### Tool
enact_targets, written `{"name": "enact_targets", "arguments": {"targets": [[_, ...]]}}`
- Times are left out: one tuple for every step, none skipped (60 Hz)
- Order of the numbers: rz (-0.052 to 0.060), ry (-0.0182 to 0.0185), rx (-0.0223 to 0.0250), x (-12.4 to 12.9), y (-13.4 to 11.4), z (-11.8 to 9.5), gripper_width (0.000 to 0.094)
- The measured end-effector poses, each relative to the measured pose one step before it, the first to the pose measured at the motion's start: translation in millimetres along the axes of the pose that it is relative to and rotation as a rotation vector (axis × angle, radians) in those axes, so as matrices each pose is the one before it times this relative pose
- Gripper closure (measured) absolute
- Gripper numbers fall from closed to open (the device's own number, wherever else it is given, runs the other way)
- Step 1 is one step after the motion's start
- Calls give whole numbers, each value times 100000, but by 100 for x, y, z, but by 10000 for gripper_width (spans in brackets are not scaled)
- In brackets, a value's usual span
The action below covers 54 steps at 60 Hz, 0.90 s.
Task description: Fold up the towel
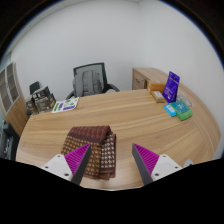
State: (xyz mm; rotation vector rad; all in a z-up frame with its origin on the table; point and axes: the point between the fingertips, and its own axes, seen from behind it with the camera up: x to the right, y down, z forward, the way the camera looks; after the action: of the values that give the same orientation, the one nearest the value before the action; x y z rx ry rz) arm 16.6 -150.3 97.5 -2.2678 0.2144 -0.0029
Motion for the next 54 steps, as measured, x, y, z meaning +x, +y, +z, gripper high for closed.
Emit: {"name": "enact_targets", "arguments": {"targets": [[-489,-10,499,-164,-87,-558,79],[-470,41,452,-192,-83,-572,81],[-450,84,463,-192,-85,-596,81],[-407,25,177,-114,-167,-575,79],[-303,28,432,-187,-77,-620,79],[-308,-40,481,-279,-70,-658,79],[-412,-20,557,-261,-94,-664,79],[-492,66,531,-252,-71,-669,80],[-411,136,533,-266,-25,-708,79],[-356,83,494,-244,-19,-709,80],[-271,139,462,-285,-12,-730,80],[-307,146,365,-280,6,-734,81],[-268,164,326,-204,9,-779,81],[-226,157,333,-274,36,-745,81],[-108,106,373,-290,41,-794,80],[-79,74,410,-307,81,-790,79],[-139,43,404,-290,58,-790,79],[-132,131,401,-254,76,-793,80],[-168,185,370,-262,89,-782,80],[-158,198,513,-312,114,-758,79],[-265,133,346,-275,80,-785,80],[-267,219,612,-268,204,-760,80],[-215,373,37,-267,29,-809,80],[-158,448,313,-213,127,-766,81],[-90,464,329,-218,141,-754,78],[-51,436,259,-217,144,-751,81],[-16,416,157,-209,207,-712,80],[73,394,311,-194,325,-669,80],[114,384,-12,-204,219,-696,80],[129,272,-8,-211,208,-694,80],[134,207,63,-200,186,-679,78],[95,154,199,-229,140,-669,80],[-9,204,438,-149,215,-619,82],[-76,288,36,-173,-13,-752,83],[-176,371,153,-157,96,-613,84],[-240,347,100,-117,99,-566,87],[-242,319,112,-138,109,-594,87],[-209,278,167,-162,85,-558,83],[-145,273,217,-157,49,-524,82],[-60,249,225,-168,71,-510,82],[-15,203,207,-181,53,-501,80],[16,98,216,-206,68,-427,81],[25,-31,204,-188,54,-427,82],[62,-103,305,-200,23,-423,79],[160,-155,678,-147,144,-220,80],[17,-60,413,-173,-37,-528,76],[-9,-28,341,-131,-40,-349,76],[-120,78,255,-133,6,-366,77],[-160,169,255,-122,9,-286,75],[-221,188,255,-94,6,-284,77],[-239,154,257,-50,9,-253,76],[-276,125,368,-131,58,-156,78],[-273,56,234,-124,-13,-282,78],[-210,-4,210,-107,0,-252,76]]}}
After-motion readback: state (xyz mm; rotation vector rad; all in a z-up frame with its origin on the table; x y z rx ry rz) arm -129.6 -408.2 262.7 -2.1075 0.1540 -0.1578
